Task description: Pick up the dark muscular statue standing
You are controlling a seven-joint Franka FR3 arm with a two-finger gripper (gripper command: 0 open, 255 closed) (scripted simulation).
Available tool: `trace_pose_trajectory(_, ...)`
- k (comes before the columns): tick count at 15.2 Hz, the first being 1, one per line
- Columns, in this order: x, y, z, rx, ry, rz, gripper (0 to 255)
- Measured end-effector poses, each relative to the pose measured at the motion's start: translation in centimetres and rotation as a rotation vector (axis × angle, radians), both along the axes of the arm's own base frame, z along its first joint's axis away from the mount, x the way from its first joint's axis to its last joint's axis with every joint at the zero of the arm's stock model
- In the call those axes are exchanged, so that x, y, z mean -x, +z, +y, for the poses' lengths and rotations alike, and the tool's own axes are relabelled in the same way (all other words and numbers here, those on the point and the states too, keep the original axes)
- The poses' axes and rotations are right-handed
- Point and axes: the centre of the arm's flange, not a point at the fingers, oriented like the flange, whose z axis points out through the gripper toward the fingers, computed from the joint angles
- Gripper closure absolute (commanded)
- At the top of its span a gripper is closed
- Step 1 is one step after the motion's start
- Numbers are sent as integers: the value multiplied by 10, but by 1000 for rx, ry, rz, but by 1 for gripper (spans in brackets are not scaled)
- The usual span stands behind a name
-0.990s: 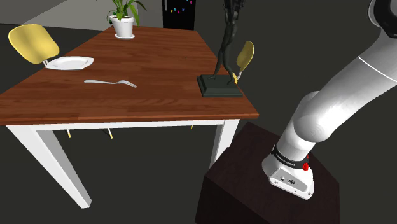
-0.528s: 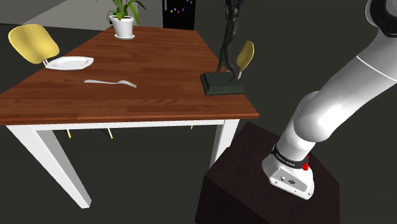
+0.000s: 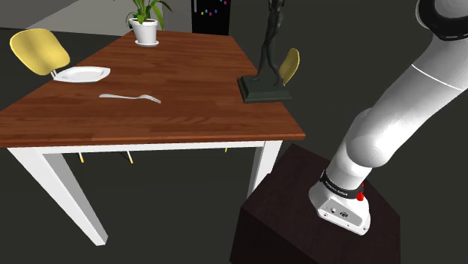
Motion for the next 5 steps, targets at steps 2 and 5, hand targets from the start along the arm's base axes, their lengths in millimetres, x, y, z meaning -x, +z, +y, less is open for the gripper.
trace_pose_trajectory(2,0,11,0,0,0,0,255)
trace_pose_trajectory(5,1,24,0,0,0,0,255)
